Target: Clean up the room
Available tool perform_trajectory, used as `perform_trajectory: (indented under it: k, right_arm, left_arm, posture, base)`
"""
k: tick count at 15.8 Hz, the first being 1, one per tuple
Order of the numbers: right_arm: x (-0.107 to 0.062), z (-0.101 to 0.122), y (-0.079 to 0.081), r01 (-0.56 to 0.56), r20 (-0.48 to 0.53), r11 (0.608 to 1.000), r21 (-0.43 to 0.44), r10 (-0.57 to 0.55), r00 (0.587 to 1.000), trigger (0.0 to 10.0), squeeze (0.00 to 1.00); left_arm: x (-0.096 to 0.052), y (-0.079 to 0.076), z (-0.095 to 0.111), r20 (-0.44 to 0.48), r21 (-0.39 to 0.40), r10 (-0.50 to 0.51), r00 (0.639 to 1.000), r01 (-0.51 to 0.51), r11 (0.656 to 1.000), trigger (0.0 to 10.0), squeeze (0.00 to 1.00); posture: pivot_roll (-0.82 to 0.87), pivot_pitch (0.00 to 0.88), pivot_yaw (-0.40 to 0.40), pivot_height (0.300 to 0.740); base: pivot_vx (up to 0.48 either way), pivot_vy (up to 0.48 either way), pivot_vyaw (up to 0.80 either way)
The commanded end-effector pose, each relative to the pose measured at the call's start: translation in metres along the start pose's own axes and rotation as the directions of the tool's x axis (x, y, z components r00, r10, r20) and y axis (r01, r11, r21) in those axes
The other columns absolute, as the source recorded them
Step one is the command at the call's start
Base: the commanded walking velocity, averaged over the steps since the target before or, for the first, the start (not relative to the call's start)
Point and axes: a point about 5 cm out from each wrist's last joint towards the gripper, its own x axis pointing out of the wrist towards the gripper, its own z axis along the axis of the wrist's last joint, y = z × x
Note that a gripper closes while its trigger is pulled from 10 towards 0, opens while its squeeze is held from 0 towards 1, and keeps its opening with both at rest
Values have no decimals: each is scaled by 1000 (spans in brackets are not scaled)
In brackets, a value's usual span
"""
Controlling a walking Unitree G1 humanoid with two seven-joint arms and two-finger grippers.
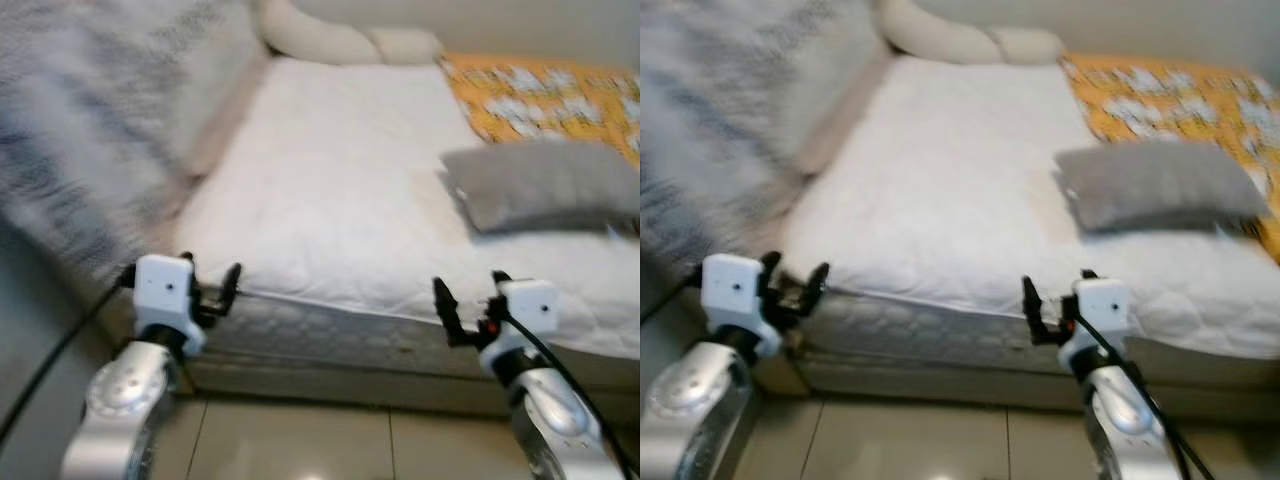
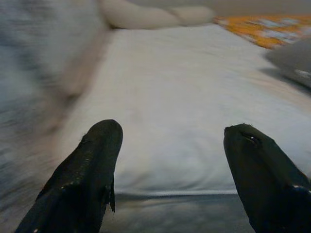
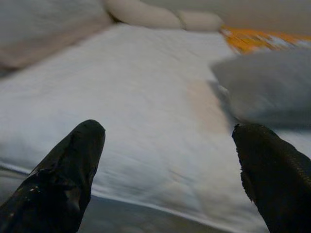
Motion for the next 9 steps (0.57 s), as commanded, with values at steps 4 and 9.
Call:
perform_trajectory:
  k: [4, 9]
  right_arm:
    - [2, 2, -1, 18, 26, 999, 28, -18, 999, 10000, 0]
    - [6, 2, 2, 3, 42, 1000, 20, -4, 999, 10000, 0]
  left_arm:
    - [-1, 5, 3, 9, 30, -7, 1000, 7, 1000, 10000, 0]
    - [2, 7, 5, 15, 23, 7, 1000, -8, 1000, 10000, 0]
  posture:
    - [46, 0, -21, 740]
    - [59, 0, -19, 740]
  base:
    - [321, 0, -800]
    - [319, 0, -320]
